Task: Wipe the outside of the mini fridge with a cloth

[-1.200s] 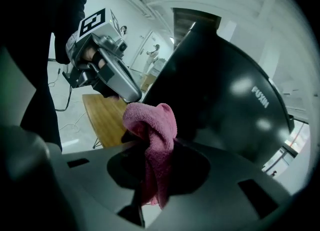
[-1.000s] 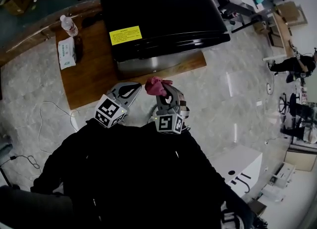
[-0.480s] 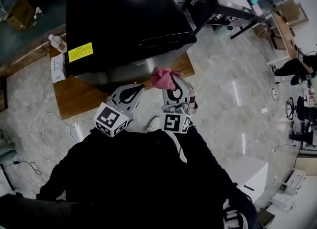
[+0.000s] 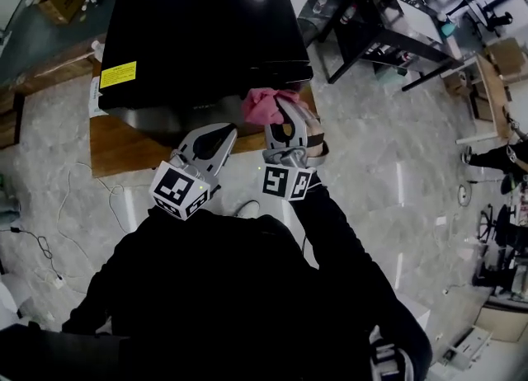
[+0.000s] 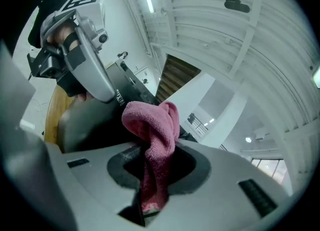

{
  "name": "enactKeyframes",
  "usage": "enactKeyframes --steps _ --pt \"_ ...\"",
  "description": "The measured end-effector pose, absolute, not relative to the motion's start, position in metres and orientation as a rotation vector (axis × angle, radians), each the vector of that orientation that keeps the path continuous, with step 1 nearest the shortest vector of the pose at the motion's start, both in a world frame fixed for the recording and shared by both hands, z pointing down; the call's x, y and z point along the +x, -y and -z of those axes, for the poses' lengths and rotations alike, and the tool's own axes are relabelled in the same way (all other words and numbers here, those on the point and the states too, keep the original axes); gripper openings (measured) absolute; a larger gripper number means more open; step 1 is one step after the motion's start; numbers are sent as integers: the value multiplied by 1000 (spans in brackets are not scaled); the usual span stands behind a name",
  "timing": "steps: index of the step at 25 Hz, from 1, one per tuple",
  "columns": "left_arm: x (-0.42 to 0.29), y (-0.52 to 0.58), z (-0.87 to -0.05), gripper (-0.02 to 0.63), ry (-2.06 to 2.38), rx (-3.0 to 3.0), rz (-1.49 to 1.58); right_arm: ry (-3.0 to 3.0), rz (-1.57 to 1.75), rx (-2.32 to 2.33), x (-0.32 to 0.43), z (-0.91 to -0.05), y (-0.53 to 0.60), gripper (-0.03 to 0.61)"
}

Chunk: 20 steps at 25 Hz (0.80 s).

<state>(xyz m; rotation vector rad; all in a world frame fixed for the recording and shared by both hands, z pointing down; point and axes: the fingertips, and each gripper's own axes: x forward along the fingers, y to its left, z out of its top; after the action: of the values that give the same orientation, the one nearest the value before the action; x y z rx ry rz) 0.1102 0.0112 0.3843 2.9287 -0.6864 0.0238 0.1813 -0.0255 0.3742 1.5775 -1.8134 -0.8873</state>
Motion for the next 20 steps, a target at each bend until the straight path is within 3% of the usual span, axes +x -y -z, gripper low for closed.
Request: enactKeyframes --steps 9,20 --pt "87 -13 -419 6 916 2848 -61 1869 1013 1475 153 -406 20 84" --pt "107 2 -498 6 946 2749 -226 1934 864 1310 161 -503 27 84"
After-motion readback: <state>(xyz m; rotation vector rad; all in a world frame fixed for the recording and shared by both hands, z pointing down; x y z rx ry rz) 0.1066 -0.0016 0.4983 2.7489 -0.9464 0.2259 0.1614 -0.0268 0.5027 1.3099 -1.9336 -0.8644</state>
